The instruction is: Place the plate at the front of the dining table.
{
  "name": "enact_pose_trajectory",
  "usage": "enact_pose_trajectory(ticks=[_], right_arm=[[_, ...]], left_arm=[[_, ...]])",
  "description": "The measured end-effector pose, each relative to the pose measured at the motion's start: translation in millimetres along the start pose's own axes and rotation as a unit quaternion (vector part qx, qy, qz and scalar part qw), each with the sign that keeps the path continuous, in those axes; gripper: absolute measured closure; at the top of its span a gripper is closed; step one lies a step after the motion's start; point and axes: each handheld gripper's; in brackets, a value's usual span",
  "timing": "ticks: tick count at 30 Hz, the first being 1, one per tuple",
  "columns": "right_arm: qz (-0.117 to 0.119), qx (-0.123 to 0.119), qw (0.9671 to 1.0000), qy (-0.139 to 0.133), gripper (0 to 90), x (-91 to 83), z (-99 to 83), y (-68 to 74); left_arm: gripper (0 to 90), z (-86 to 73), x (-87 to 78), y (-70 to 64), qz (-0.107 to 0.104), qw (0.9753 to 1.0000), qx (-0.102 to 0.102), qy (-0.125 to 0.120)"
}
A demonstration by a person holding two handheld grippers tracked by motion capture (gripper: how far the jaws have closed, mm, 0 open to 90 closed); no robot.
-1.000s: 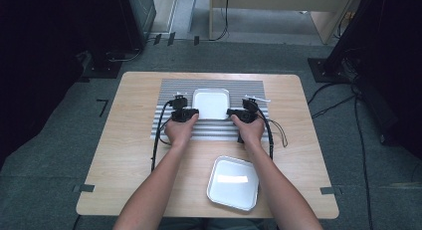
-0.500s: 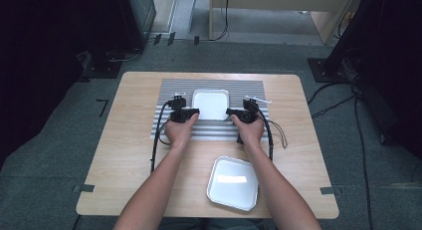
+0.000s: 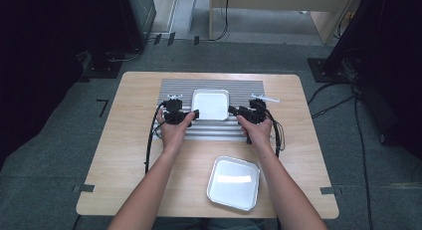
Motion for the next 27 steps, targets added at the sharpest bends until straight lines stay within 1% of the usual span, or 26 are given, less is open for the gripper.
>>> enact_pose_trajectory(ticks=[1,2,3,4,5,6,7,8,9,10,11,12,13,15,16,18,21,22,24,25,26,27], right_arm=[[0.000,-0.009,0.9999,-0.005,33.8,-5.4,0.3,1.6],[-0.006,-0.016,0.9998,-0.009,32.9,-9.6,0.4,2.8],[-0.012,-0.030,0.9995,-0.007,31.3,-14.0,-0.6,4.2],[-0.017,-0.039,0.9991,-0.004,30.5,-17.9,-1.4,5.7],[-0.019,-0.041,0.9989,-0.007,31.0,-23.5,-2.2,7.4],[-0.015,-0.045,0.9988,-0.008,29.3,-31.4,-4.0,9.7],[-0.015,-0.045,0.9988,-0.008,29.3,-31.4,-4.0,9.7],[-0.018,-0.048,0.9987,-0.007,30.0,-34.1,-4.4,10.8],[-0.026,-0.054,0.9982,-0.006,30.3,-38.5,-5.2,13.1],[-0.031,-0.060,0.9977,-0.005,30.0,-41.9,-6.1,14.8],[-0.034,-0.065,0.9973,-0.005,29.9,-45.3,-7.0,16.5],[-0.030,-0.071,0.9970,-0.005,29.2,-48.5,-7.9,17.4],[-0.023,-0.072,0.9971,-0.004,28.1,-51.7,-8.6,18.1],[-0.022,-0.069,0.9974,-0.003,28.1,-57.4,-10.0,18.8],[-0.024,-0.070,0.9972,-0.004,27.7,-60.4,-11.0,18.6],[-0.032,-0.080,0.9962,-0.001,27.7,-66.4,-13.6,17.1],[-0.044,-0.081,0.9958,0.002,25.9,-76.6,-18.9,12.7],[-0.053,-0.081,0.9953,-0.001,25.5,-85.5,-22.6,8.5],[-0.052,-0.081,0.9953,-0.002,25.3,-87.6,-23.4,7.7],[-0.050,-0.080,0.9955,-0.003,24.3,-93.1,-25.4,6.0],[-0.055,-0.084,0.9949,-0.004,24.3,-101.6,-29.2,4.9],[-0.055,-0.084,0.9949,-0.004,24.3,-101.6,-29.2,4.9]], left_arm=[[17.1,-1.6,-2.9,2.2,-0.001,1.0000,0.000,0.001],[17.1,-3.2,-5.5,4.8,-0.004,1.0000,-0.005,0.000],[17.1,-4.8,-8.3,7.8,-0.011,0.9999,-0.010,0.001],[17.1,-7.4,-11.5,11.8,-0.017,0.9997,-0.015,0.001],[17.1,-9.2,-13.1,13.7,-0.015,0.9997,-0.017,0.000],[17.1,-11.6,-15.0,16.2,-0.014,0.9997,-0.018,-0.001],[17.1,-13.4,-16.5,17.8,-0.014,0.9997,-0.018,-0.002],[17.1,-16.3,-18.7,20.5,-0.012,0.9998,-0.016,-0.003],[17.1,-18.6,-20.5,22.3,-0.010,0.9998,-0.017,-0.005],[17.1,-20.6,-22.6,24.0,-0.012,0.9997,-0.018,-0.006],[17.1,-22.3,-24.7,25.7,-0.012,0.9998,-0.016,-0.008],[17.1,-23.9,-27.0,26.8,-0.011,0.9998,-0.013,-0.011],[17.1,-25.3,-29.3,28.1,-0.010,0.9998,-0.011,-0.015],[17.1,-28.0,-34.1,30.8,-0.010,0.9998,-0.005,-0.018],[17.1,-29.3,-36.4,32.2,-0.010,0.9997,-0.005,-0.022],[17.1,-32.1,-40.9,34.5,-0.012,0.9995,-0.004,-0.027],[17.1,-36.4,-46.6,37.3,-0.012,0.9994,0.006,-0.033],[17.1,-38.2,-49.4,38.5,-0.011,0.9993,0.010,-0.034],[17.2,-41.2,-54.0,41.0,-0.013,0.9991,0.015,-0.038],[17.1,-43.1,-56.8,42.8,-0.014,0.9988,0.020,-0.042],[17.1,-45.1,-59.4,44.6,-0.012,0.9986,0.025,-0.045],[17.1,-46.5,-61.1,46.3,-0.010,0.9984,0.030,-0.047]])
Point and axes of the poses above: each handheld gripper's, and its own axes: x roughly forward along the jaws, z roughly out of its top, y roughly to its left, and after that the axes turned 14 degrees about z, right-handed
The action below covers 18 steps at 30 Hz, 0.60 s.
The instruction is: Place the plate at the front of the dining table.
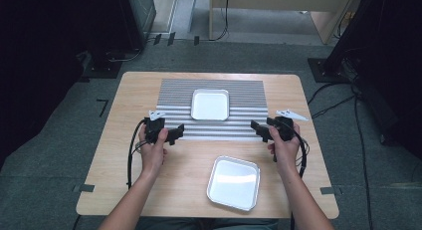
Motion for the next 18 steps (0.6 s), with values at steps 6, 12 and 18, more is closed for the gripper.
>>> enact_pose_trajectory(ticks=[6,12,18], right_arm=[[-0.011,-0.034,0.9993,0.015,22.9,-21.1,-11.2,2.4],[-0.018,-0.052,0.9979,0.035,22.3,-34.6,-27.6,4.9],[-0.032,-0.051,0.9973,0.041,21.8,-51.1,-42.8,-0.2]], left_arm=[[17.1,-11.3,-11.1,20.2,0.008,0.9999,0.006,-0.007],[17.1,-19.2,-19.3,42.4,0.013,0.9999,-0.005,-0.007],[17.1,-34.3,-27.4,59.1,0.022,0.9997,0.004,-0.002]])
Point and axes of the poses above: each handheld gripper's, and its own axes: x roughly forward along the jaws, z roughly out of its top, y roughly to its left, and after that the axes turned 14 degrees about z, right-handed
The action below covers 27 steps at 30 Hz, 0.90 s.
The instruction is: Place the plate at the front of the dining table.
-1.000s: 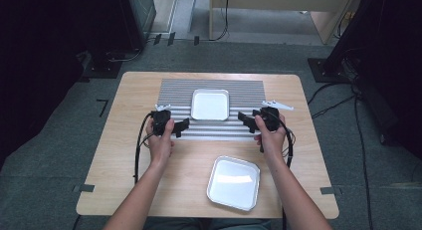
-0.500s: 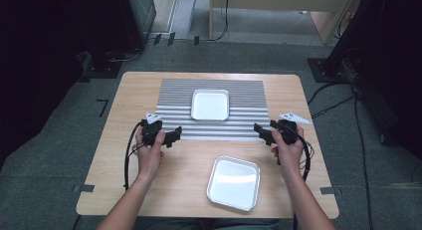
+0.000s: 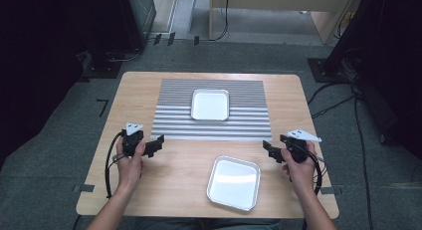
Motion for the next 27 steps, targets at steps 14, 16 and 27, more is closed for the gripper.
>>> enact_pose_trajectory(ticks=[14,16,27], right_arm=[[-0.022,0.012,0.9997,0.000,20.9,-39.8,-22.8,-9.4],[-0.025,0.014,0.9996,-0.001,21.2,-44.0,-26.5,-11.2],[-0.036,0.026,0.9990,0.004,21.0,-64.3,-47.9,-14.6]], left_arm=[[17.1,-24.1,-25.2,20.4,-0.004,0.9998,0.008,-0.017],[17.1,-28.3,-26.1,26.0,-0.002,0.9999,0.006,-0.013],[17.1,-53.3,-27.8,60.8,0.025,0.9997,-0.006,0.006]])
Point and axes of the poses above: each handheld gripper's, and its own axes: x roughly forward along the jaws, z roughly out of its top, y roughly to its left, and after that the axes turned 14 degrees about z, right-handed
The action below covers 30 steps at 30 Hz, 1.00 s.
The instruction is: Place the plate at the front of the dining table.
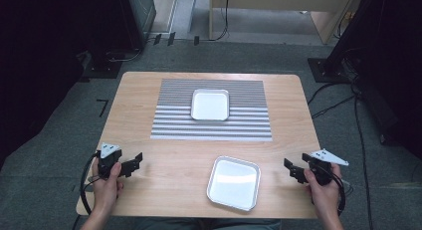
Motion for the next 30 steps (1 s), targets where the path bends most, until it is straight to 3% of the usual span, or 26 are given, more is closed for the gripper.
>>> enact_pose_trajectory(ticks=[4,8,14,16,20,30], right_arm=[[0.004,0.021,0.9998,-0.002,20.7,-6.6,-8.8,-3.2],[-0.014,0.020,0.9997,0.011,19.1,-9.5,-19.7,-1.8],[-0.054,0.023,0.9973,0.043,18.2,-10.3,-31.2,-6.4],[-0.072,0.015,0.9962,0.047,18.5,-9.5,-35.5,-7.6],[-0.098,-0.006,0.9939,0.050,17.0,-7.5,-39.3,-4.1],[-0.102,-0.003,0.9938,0.045,12.2,-5.1,-39.9,-5.0]], left_arm=[[17.1,-12.7,1.1,8.8,0.007,0.9999,-0.001,0.015],[17.1,-19.7,-2.0,16.7,0.014,0.9998,-0.003,0.017],[17.1,-29.0,-8.2,30.9,0.085,0.9959,0.030,0.007],[17.1,-30.9,-8.1,33.0,0.096,0.9947,0.035,0.011],[17.1,-33.3,-8.8,35.9,0.087,0.9959,0.021,0.014],[16.9,-34.7,-8.0,35.5,0.076,0.9968,0.022,0.008]])
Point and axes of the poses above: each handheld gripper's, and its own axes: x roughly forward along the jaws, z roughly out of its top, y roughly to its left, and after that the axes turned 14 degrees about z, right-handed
